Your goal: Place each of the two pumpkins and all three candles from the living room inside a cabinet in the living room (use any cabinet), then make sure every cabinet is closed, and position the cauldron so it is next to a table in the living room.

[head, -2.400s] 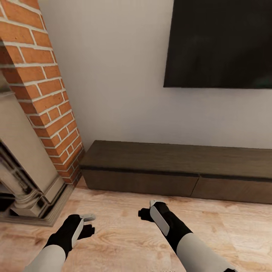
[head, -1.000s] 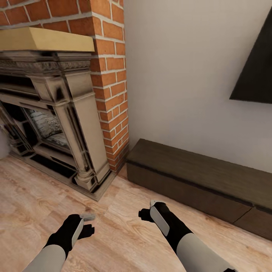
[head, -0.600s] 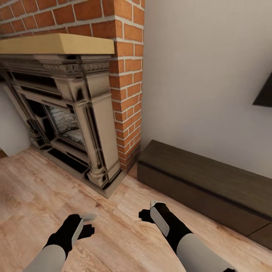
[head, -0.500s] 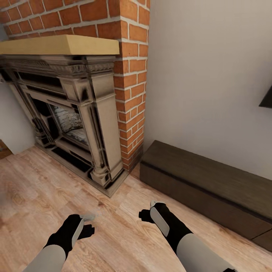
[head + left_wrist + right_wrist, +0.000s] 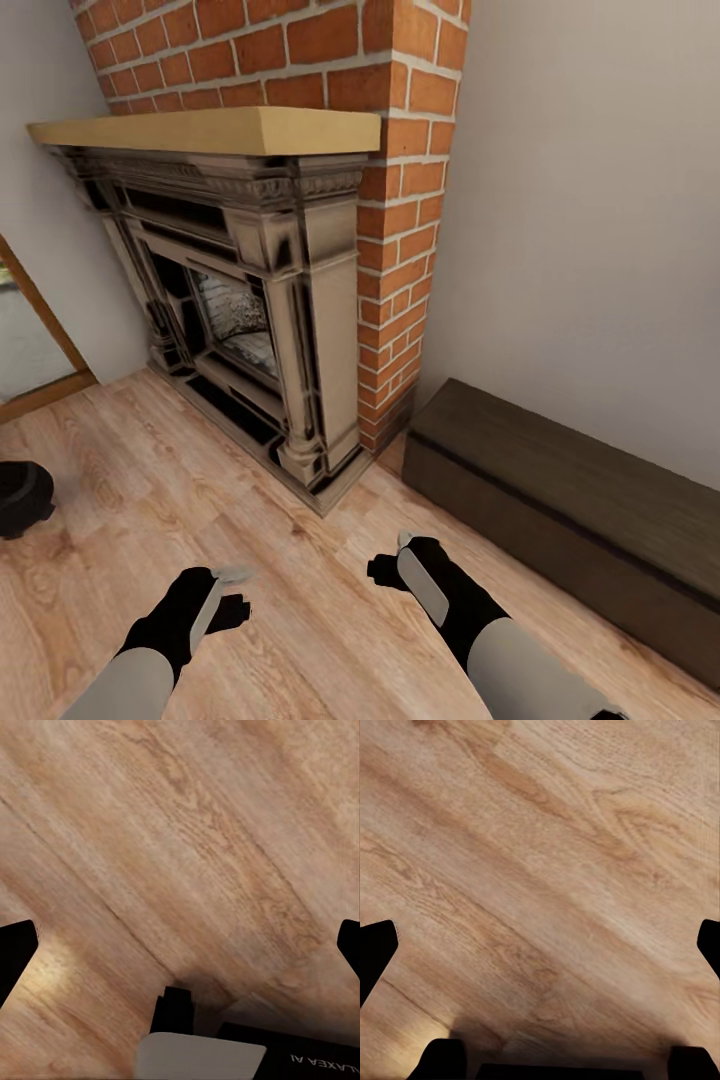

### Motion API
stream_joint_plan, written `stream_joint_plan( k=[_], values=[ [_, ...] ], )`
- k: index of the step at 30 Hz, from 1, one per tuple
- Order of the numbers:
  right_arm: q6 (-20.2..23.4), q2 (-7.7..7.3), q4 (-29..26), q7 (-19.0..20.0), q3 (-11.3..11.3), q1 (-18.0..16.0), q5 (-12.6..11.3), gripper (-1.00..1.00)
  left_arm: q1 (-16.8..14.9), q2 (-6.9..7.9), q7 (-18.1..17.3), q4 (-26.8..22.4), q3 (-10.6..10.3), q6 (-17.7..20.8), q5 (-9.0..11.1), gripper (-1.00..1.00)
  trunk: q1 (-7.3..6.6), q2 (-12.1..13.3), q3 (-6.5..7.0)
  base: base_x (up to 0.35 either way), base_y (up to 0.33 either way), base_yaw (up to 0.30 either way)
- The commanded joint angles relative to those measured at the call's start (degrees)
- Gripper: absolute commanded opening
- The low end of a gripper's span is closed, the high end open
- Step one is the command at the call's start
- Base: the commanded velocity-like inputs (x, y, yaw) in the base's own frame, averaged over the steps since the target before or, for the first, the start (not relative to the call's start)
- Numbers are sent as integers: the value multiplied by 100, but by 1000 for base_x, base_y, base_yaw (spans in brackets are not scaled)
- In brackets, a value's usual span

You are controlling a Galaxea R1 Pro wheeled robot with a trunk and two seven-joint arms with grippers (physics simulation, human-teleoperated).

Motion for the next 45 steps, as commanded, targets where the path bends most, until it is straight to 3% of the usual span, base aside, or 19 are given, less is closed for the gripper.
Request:
stream_joint_plan(
  k=[1, 45],
  values=[
    [0, 0, 0, 0, 0, 0, -1, 100, 3, 0, 0, 1, 3, 1, -1, 100, -23, 42, 14, 0, 0, 272],
    [0, 0, 88, 9, 9, 0, 8, 100, 0, 7, 8, 3, -1, -1, -10, 100, -989, 1806, 620, 0, 0, 272]
  ],
)
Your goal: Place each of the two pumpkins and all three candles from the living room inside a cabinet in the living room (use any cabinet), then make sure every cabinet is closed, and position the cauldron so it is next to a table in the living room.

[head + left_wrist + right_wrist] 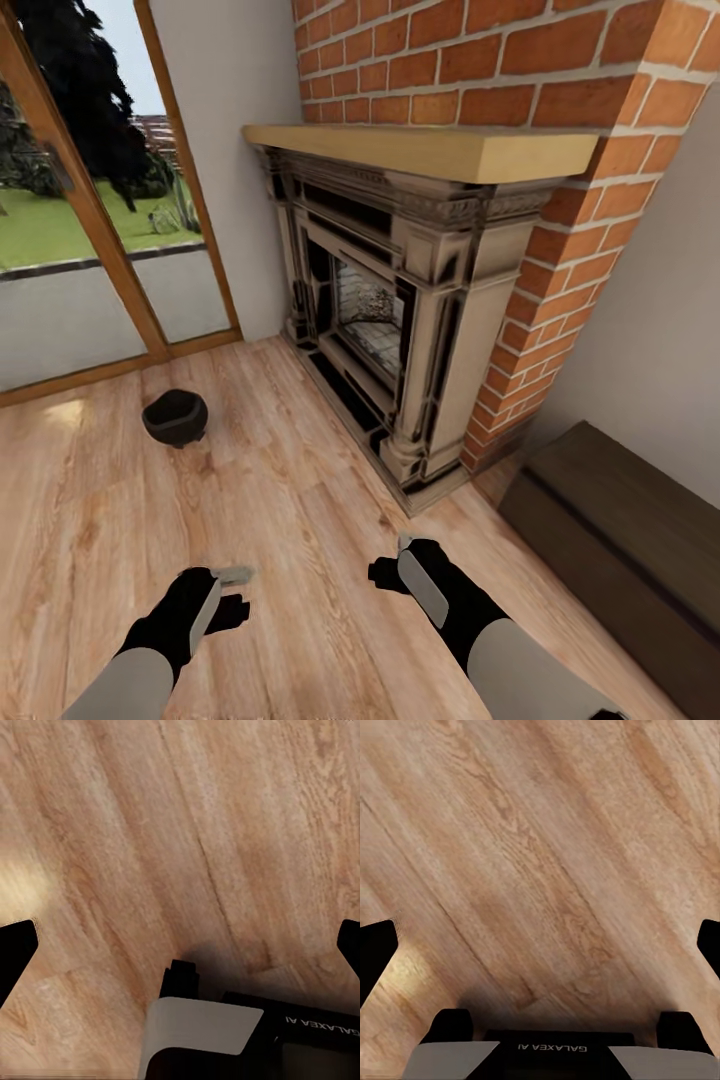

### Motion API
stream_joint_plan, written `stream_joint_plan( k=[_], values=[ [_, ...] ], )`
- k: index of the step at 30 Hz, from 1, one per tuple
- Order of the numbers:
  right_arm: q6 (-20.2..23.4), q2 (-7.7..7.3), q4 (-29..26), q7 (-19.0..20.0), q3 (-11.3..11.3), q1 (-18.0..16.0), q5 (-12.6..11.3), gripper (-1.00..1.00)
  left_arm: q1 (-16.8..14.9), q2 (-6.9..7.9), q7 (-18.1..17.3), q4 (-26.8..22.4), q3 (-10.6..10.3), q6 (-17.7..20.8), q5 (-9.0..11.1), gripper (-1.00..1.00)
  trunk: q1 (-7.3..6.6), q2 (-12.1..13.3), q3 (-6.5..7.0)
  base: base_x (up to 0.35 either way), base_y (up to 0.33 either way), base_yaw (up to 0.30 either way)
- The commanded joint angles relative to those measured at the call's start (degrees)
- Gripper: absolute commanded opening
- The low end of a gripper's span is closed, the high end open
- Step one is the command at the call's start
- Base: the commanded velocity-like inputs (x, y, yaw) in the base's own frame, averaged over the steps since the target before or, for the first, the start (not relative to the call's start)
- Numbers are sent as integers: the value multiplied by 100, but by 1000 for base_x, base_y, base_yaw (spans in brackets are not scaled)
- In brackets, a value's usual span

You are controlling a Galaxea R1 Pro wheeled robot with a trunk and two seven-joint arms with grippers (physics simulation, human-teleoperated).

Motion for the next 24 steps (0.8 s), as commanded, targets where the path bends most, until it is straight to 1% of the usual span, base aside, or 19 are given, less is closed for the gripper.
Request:
stream_joint_plan(
  k=[1, 6, 12, 17, 24],
  values=[
    [0, 0, 0, 0, 0, 0, -1, 100, -1, 1, 0, -2, 0, 0, -1, 100, -23, 42, 15, 0, 0, 272],
    [0, 0, 0, 0, 19, 0, -1, 100, 0, 2, 0, 2, 0, 0, -1, 100, -132, 242, 87, 0, 0, 272],
    [0, 0, 0, -6, 284, 0, -9, 100, -1, 2, 0, -2, 0, 1, -1, 100, -264, 483, 176, 0, 0, 272],
    [0, 0, 0, -9, 333, 0, -10, 100, 0, 2, 0, -1, 0, 5, -1, 100, -374, 683, 253, 0, 0, 272],
    [0, 0, 0, -9, 338, 0, -10, 100, -1, 2, 0, -4, 0, 8, -3, 100, -528, 964, 361, 0, 0, 272]
  ],
)
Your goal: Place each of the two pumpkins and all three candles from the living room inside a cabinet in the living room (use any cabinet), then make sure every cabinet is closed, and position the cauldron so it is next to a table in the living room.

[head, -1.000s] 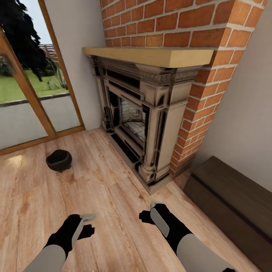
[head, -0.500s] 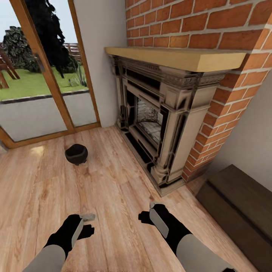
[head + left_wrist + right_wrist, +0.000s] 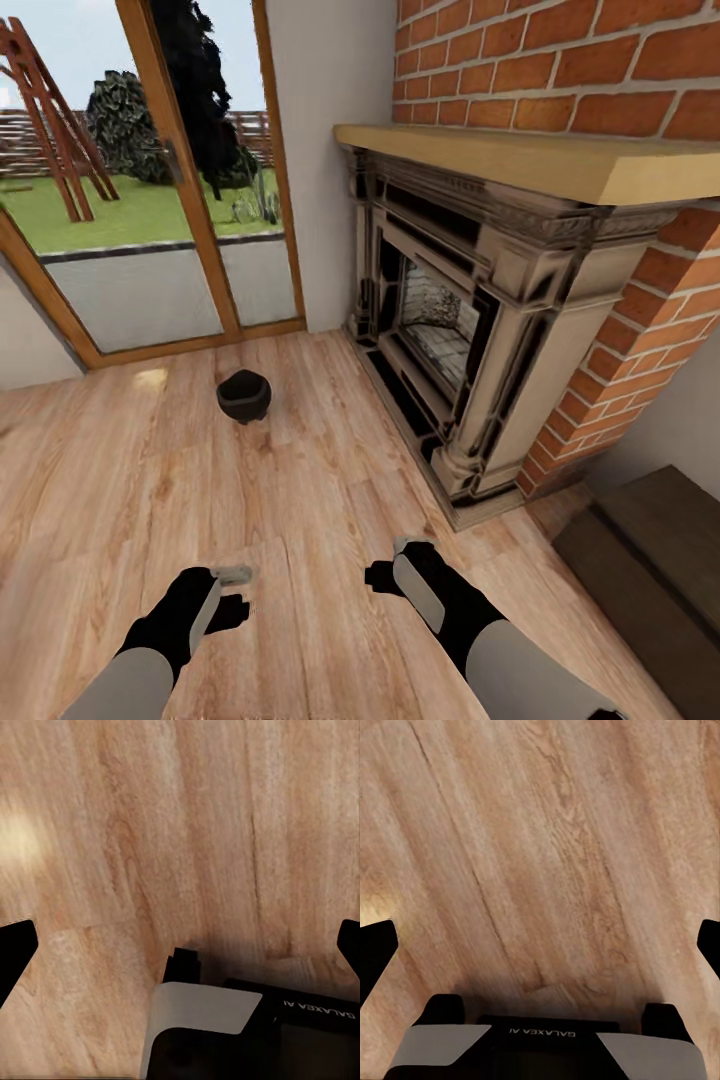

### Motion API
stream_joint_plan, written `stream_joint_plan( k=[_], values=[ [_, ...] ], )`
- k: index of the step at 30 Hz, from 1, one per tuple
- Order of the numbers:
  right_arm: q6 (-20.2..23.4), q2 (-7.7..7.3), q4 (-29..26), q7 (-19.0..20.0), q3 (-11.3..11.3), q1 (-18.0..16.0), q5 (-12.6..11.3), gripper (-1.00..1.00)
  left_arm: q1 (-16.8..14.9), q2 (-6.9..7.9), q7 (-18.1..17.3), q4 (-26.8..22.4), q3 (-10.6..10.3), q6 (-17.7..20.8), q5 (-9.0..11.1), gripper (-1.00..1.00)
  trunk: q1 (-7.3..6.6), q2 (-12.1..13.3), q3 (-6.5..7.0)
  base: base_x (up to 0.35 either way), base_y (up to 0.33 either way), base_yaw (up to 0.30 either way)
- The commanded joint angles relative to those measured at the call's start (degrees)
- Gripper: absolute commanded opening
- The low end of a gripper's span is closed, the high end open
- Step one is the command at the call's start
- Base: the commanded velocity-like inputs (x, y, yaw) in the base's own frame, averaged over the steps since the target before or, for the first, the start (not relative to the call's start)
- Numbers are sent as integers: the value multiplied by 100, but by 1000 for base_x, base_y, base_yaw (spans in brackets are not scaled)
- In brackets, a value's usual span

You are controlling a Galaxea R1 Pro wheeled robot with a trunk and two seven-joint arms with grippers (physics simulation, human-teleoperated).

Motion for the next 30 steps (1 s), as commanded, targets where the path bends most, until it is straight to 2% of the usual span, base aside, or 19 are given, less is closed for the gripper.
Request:
stream_joint_plan(
  k=[1, 30],
  values=[
    [0, 0, 0, 0, 0, 0, -1, 100, 1, 0, 0, 2, 0, -1, 0, 100, -23, 42, 16, 0, 0, 272],
    [0, 0, 0, -4, 4, 0, -7, 100, -1, 11, 0, 0, 0, -6, 1, 100, -638, 1165, 464, 0, 0, 275]
  ],
)
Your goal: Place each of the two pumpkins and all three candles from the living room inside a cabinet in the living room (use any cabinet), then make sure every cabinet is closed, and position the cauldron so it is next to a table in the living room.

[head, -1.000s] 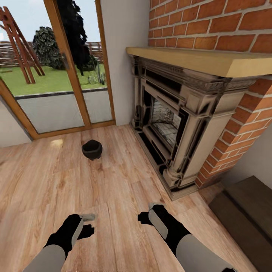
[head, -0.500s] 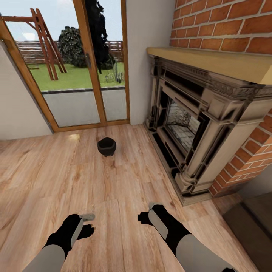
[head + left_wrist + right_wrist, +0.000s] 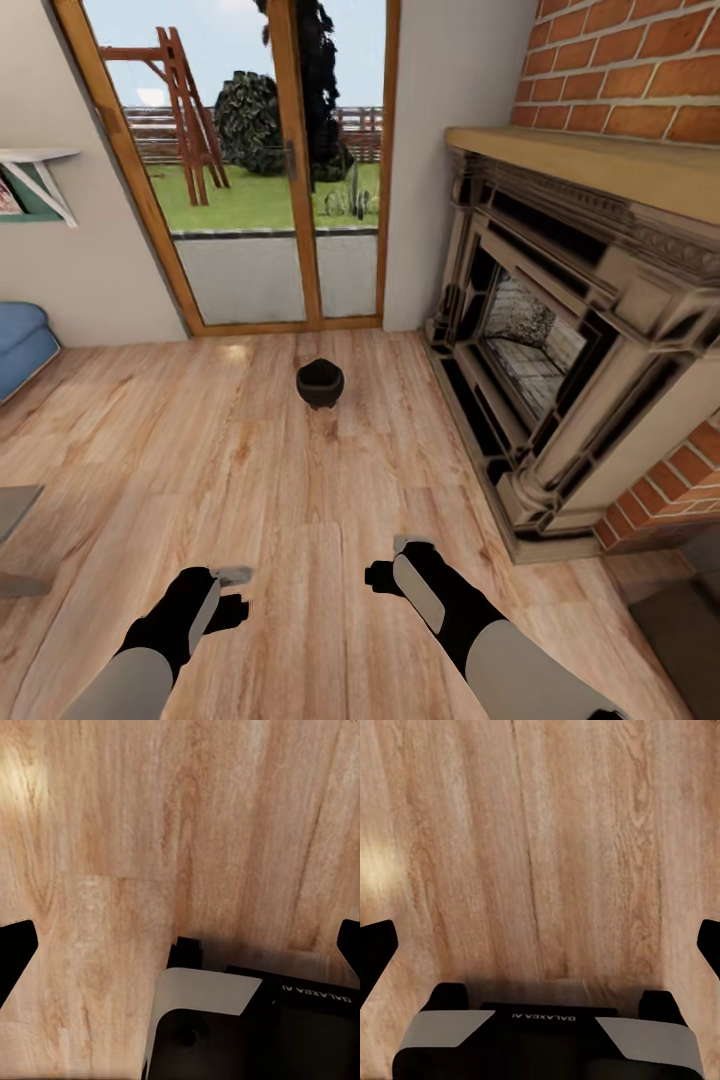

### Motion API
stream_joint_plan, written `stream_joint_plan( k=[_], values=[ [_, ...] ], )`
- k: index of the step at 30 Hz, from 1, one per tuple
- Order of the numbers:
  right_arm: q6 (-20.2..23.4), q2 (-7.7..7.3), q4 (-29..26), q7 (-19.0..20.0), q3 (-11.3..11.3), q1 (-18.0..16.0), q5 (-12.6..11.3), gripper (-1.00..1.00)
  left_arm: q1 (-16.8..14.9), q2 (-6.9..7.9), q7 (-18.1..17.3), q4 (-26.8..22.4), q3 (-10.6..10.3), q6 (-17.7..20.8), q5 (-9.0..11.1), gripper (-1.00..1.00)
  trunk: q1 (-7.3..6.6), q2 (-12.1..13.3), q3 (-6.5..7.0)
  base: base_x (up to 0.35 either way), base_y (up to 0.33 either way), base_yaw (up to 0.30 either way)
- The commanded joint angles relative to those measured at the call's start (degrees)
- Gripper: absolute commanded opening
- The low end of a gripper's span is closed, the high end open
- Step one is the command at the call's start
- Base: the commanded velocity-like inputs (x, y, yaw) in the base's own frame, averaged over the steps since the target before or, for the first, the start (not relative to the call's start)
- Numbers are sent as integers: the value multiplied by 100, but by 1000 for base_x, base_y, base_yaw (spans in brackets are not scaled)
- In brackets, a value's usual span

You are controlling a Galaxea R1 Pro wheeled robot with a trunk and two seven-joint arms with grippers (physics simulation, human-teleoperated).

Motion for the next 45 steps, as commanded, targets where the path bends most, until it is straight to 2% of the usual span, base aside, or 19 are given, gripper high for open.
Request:
stream_joint_plan(
  k=[1, 12, 22, 32, 45],
  values=[
    [0, 0, 2, -2, 0, 0, -2, 100, 0, -2, 0, 0, 0, -1, -3, 100, 0, 0, 0, 0, 0, 284],
    [-32, 0, 213, -5, 7, 0, 2, 100, 0, -8, -32, 0, 3, 125, 15, 100, 0, 0, 46, 0, 0, 265],
    [-73, 0, 220, 39, -5, 0, 13, 100, 3, -2, -46, 1, 1, 89, 12, 100, 0, 0, 100, 0, -37, 198],
    [-71, 0, 220, 73, -5, 0, 8, 100, 4, 0, -53, 0, 0, 66, 8, 100, 0, 0, 116, 1, -99, -94],
    [-124, 0, 220, 49, 9, 0, 14, 100, 5, 24, -54, 0, 6, 83, 12, 100, 0, 0, 229, 126, 86, -44]
  ],
)
